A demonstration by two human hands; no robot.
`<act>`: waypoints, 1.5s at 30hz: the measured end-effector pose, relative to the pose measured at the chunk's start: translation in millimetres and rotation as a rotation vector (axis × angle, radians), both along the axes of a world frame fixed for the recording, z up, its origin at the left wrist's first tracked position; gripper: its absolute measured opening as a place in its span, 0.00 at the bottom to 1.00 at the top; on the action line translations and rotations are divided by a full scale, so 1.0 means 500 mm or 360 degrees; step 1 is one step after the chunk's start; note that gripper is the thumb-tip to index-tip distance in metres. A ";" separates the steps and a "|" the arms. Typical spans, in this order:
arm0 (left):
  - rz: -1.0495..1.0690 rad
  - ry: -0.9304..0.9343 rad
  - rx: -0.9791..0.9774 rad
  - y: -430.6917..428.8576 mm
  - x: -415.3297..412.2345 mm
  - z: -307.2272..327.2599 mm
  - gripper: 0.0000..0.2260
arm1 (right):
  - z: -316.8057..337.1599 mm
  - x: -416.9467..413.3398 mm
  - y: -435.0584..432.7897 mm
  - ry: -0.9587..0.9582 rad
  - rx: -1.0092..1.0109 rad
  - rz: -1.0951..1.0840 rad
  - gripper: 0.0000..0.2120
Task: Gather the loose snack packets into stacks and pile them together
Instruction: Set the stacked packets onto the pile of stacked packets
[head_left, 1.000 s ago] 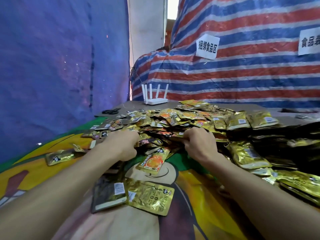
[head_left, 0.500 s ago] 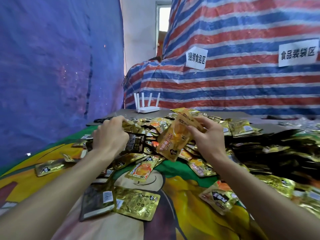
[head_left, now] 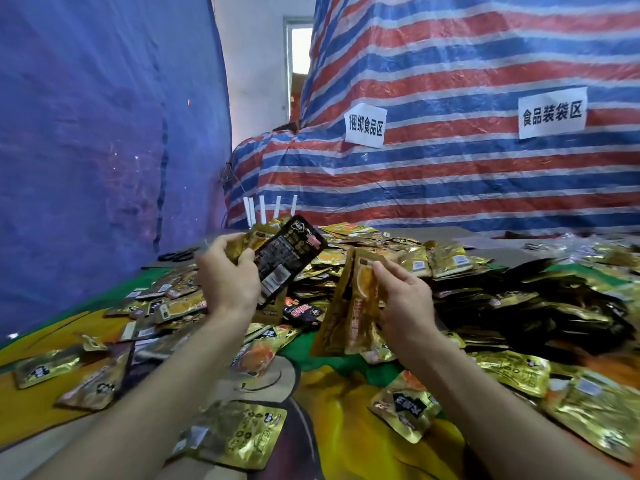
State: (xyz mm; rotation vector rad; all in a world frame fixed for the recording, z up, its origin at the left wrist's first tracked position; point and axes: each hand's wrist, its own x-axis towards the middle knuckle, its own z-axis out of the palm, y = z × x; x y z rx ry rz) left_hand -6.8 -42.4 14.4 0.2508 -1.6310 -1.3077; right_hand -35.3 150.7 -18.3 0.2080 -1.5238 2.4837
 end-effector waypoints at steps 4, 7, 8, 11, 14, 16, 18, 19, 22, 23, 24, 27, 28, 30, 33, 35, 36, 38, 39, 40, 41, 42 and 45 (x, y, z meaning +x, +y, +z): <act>-0.0294 0.0023 0.0235 0.066 -0.021 -0.029 0.10 | -0.003 -0.006 -0.011 -0.0049 -0.0142 0.0083 0.03; -0.0583 0.0017 0.0407 0.105 -0.026 -0.057 0.13 | -0.011 -0.012 -0.013 -0.0058 -0.0117 -0.0032 0.04; -0.0674 -0.0004 0.0445 0.111 -0.026 -0.068 0.14 | -0.014 -0.013 -0.011 -0.0056 -0.0103 -0.0095 0.03; -0.0999 -0.0089 0.0497 0.118 -0.025 -0.096 0.17 | -0.026 -0.019 -0.003 -0.0066 -0.0018 -0.0236 0.04; -0.1138 -0.0184 0.0333 0.115 -0.021 -0.109 0.17 | -0.034 -0.020 0.002 -0.0107 0.0056 -0.0313 0.07; -0.1123 -0.0295 0.0130 0.107 -0.015 -0.113 0.14 | -0.035 -0.018 0.003 -0.0115 0.0082 -0.0319 0.07; -0.1100 -0.0364 -0.0048 0.096 -0.013 -0.115 0.11 | -0.036 -0.016 0.002 -0.0087 0.0149 -0.0322 0.07; -0.1115 -0.0381 -0.0111 0.093 -0.009 -0.115 0.11 | -0.037 -0.013 0.001 -0.0056 0.0188 -0.0326 0.07; -0.1271 -0.0406 -0.0202 0.107 0.009 -0.112 0.07 | -0.043 -0.004 -0.011 0.0074 0.0260 -0.0339 0.05; -0.1296 -0.0408 -0.0208 0.115 0.013 -0.112 0.06 | -0.044 -0.002 -0.015 0.0101 0.0273 -0.0335 0.05; -0.1303 -0.0402 -0.0203 0.121 0.016 -0.111 0.05 | -0.044 0.001 -0.018 0.0121 0.0287 -0.0333 0.06; -0.1474 -0.0369 -0.0074 0.132 0.020 -0.113 0.15 | -0.045 0.010 -0.028 0.0194 0.0335 -0.0314 0.10; -0.1545 -0.0370 -0.0034 0.135 0.022 -0.115 0.20 | -0.045 0.013 -0.030 0.0206 0.0338 -0.0299 0.10; -0.1569 -0.0371 -0.0071 0.139 0.022 -0.120 0.29 | -0.042 0.018 -0.032 0.0158 0.0247 -0.0228 0.07; -0.1403 -0.0347 -0.0122 0.134 0.018 -0.122 0.32 | -0.031 0.020 -0.022 -0.0051 -0.0055 0.0051 0.10; -0.1289 -0.0327 -0.0156 0.122 0.014 -0.121 0.30 | -0.028 0.015 -0.008 -0.0124 -0.0194 0.0229 0.12; -0.1244 -0.0315 -0.0169 0.117 0.014 -0.122 0.30 | -0.027 0.015 -0.003 -0.0131 -0.0189 0.0265 0.11; -0.1204 -0.0300 -0.0198 0.111 0.012 -0.125 0.30 | -0.026 0.018 -0.001 -0.0146 -0.0090 0.0272 0.08; -0.1211 -0.0292 -0.0200 0.111 0.012 -0.126 0.30 | -0.024 0.020 -0.004 -0.0148 -0.0037 0.0272 0.08; -0.1236 -0.0284 -0.0178 0.112 0.013 -0.127 0.31 | -0.023 0.022 -0.006 -0.0157 -0.0009 0.0263 0.10; -0.1282 -0.0282 -0.0138 0.113 0.013 -0.129 0.33 | -0.023 0.022 -0.008 -0.0173 -0.0012 0.0251 0.12; -0.1338 -0.0290 -0.0096 0.114 0.014 -0.130 0.34 | -0.023 0.024 -0.011 -0.0186 -0.0027 0.0241 0.12; -0.1521 -0.0370 -0.0070 0.114 0.014 -0.136 0.34 | -0.033 0.027 -0.018 -0.0181 -0.0001 0.0253 0.11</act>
